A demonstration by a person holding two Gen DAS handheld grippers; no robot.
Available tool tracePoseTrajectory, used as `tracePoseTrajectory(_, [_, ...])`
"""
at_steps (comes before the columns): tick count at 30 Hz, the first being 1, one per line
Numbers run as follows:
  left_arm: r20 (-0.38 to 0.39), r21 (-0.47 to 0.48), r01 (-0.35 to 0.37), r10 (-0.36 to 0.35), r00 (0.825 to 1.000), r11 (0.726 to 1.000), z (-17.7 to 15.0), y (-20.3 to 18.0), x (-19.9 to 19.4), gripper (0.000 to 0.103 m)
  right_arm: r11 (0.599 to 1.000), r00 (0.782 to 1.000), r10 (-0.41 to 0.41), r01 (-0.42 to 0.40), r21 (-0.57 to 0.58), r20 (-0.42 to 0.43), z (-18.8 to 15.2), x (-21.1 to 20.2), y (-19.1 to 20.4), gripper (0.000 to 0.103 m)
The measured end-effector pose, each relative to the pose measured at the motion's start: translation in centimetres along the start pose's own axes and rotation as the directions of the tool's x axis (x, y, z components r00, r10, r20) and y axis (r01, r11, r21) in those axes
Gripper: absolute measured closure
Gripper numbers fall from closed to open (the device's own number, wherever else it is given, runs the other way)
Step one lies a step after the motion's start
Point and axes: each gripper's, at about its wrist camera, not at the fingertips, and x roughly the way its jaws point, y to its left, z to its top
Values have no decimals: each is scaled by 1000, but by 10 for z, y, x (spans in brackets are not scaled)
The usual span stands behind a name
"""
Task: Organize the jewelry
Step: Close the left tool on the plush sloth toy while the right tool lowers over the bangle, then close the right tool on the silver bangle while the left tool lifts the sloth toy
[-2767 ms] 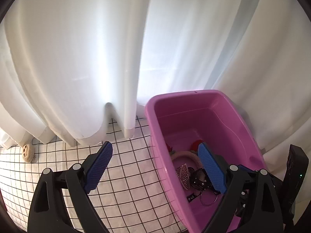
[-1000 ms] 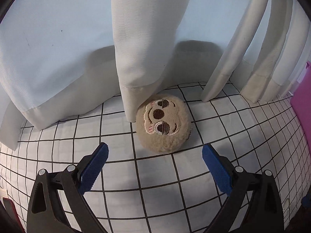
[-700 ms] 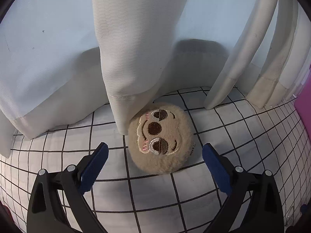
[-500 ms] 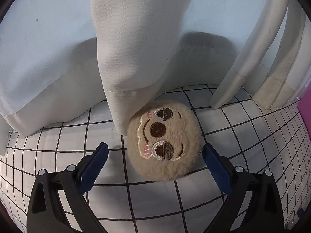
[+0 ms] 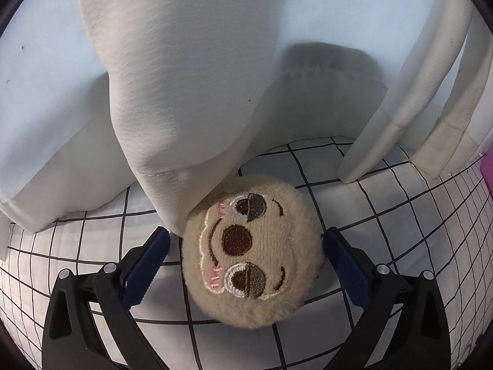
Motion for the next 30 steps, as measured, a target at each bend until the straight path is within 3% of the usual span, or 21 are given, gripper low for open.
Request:
tracePoseTrajectory(6, [7,3,0,0,1000,1000,2,-6,-5,8,1000,1000,-2,2,2,23,-2,0,0,16])
tracePoseTrajectory(12, [49,53,19,-21,999,998,-8,-19,-19,37,1000,999,3,-3,-2,33,-5,-3,2,17])
tracePoseTrajectory(15, [57,48,26,-29,998,998,-9,-20,-23,44,998,998,37,-35,-42,41,-7,-8,7,37])
tracePoseTrajectory(17, [61,45,29,-31,998,999,-12,-21,-25,47,996,998,54,-51,-69,43,-8,-11,15,59])
tracePoseTrajectory(18, [63,42,29,-32,998,999,-13,-20,-27,49,996,998,53,-50,-80,43,-8,-12,18,61])
tracePoseTrajectory(24, [67,53,28,-31,997,998,-32,-16,-38,53,995,996,82,-81,-51,18,-2,-11,11,62])
tracePoseTrajectory(30, [53,80,70,-75,996,994,-51,-20,-61,53,994,995,96,-95,-50,17,7,-16,11,62])
